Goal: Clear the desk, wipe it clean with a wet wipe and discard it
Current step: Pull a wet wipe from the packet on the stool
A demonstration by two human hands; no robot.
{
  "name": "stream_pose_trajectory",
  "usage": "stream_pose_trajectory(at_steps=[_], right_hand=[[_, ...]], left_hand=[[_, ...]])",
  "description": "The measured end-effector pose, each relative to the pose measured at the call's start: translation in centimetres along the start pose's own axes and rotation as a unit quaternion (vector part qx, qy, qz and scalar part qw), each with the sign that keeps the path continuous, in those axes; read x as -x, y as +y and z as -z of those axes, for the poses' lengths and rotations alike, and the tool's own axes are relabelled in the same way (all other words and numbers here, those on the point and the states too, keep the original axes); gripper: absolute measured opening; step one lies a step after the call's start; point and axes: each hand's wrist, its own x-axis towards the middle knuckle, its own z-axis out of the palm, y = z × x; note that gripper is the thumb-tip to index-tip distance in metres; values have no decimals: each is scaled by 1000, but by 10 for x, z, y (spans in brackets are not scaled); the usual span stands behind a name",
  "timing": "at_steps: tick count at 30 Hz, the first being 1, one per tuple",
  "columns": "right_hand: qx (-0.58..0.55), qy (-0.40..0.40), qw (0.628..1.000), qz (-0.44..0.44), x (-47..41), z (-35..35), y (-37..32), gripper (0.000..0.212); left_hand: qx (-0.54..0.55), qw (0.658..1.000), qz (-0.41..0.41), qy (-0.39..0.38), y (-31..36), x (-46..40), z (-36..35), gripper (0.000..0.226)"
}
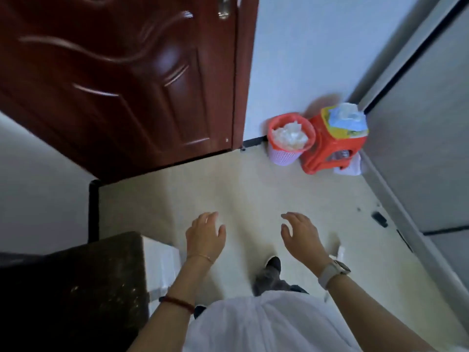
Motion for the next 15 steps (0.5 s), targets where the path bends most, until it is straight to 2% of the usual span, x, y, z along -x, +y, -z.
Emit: stream_pose_trajectory(at_steps=[3,9,15], right_hand=[[-19,21,998,-56,-25,33,59,33],[-41,83,987,-132,-73,101,140,32],[-86,79,974,-194,-126,132,182,46]], left_hand=[[-37,997,-47,-40,77,-46,-22,44],[-61,985,-149,-56,215,-117,-46,44],[-82,976,-179,-89,280,-178,-64,43]])
